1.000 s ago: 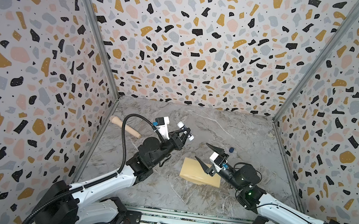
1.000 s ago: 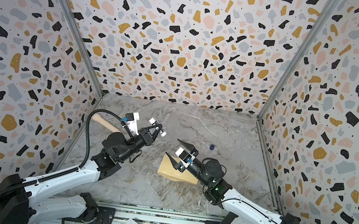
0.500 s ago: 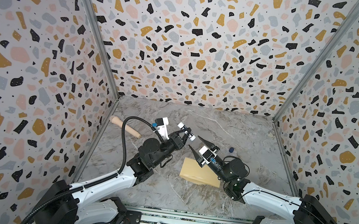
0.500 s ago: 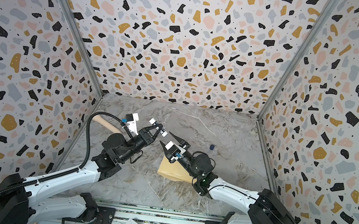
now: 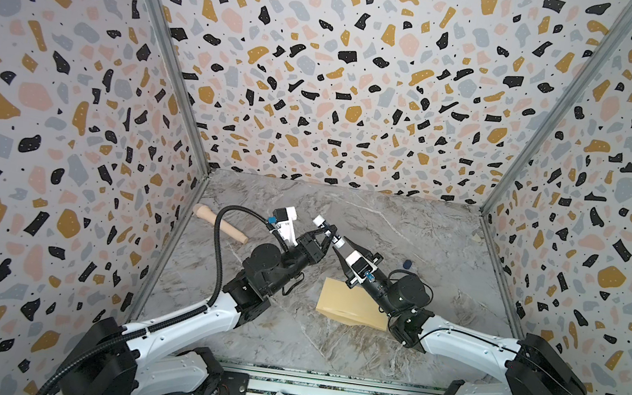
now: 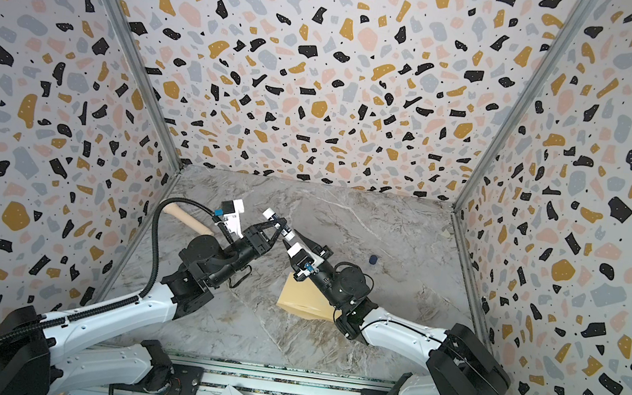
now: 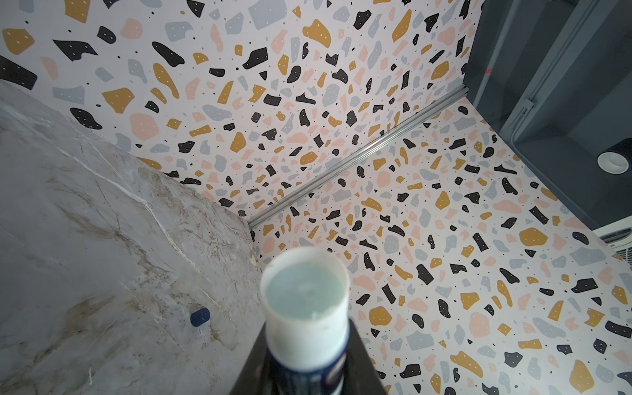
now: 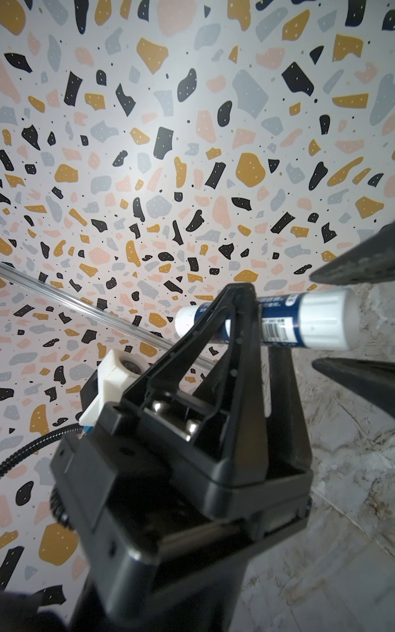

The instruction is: Place the letter into the envelope and seal it

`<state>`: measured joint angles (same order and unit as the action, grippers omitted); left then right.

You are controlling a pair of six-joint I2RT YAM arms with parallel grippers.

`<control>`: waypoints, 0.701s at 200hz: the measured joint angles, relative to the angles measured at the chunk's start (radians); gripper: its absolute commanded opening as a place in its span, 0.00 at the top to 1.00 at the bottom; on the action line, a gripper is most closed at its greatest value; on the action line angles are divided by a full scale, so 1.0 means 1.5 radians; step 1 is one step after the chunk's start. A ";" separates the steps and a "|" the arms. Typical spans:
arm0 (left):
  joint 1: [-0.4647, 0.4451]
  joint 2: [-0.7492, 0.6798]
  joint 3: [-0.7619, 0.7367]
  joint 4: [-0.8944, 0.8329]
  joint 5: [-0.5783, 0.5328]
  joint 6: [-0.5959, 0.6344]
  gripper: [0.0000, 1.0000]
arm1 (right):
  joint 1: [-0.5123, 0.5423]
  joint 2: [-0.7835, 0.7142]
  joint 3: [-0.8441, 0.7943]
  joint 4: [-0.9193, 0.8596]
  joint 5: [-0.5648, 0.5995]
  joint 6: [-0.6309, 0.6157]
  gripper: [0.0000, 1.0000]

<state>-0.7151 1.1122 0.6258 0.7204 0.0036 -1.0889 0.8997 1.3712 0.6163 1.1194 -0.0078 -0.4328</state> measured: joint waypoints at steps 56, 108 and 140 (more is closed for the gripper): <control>0.001 0.001 0.000 0.008 0.004 0.000 1.00 | 0.000 0.003 0.008 -0.004 0.002 0.007 0.98; 0.001 0.007 -0.015 0.060 0.024 0.044 1.00 | -0.059 -0.022 0.017 -0.051 -0.131 0.170 1.00; 0.000 0.007 -0.030 0.136 0.074 0.119 1.00 | -0.151 -0.027 0.040 -0.050 -0.367 0.413 0.93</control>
<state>-0.7147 1.1233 0.5812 0.9245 0.1150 -0.9108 0.6731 1.3308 0.6769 1.0439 -0.5587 0.1867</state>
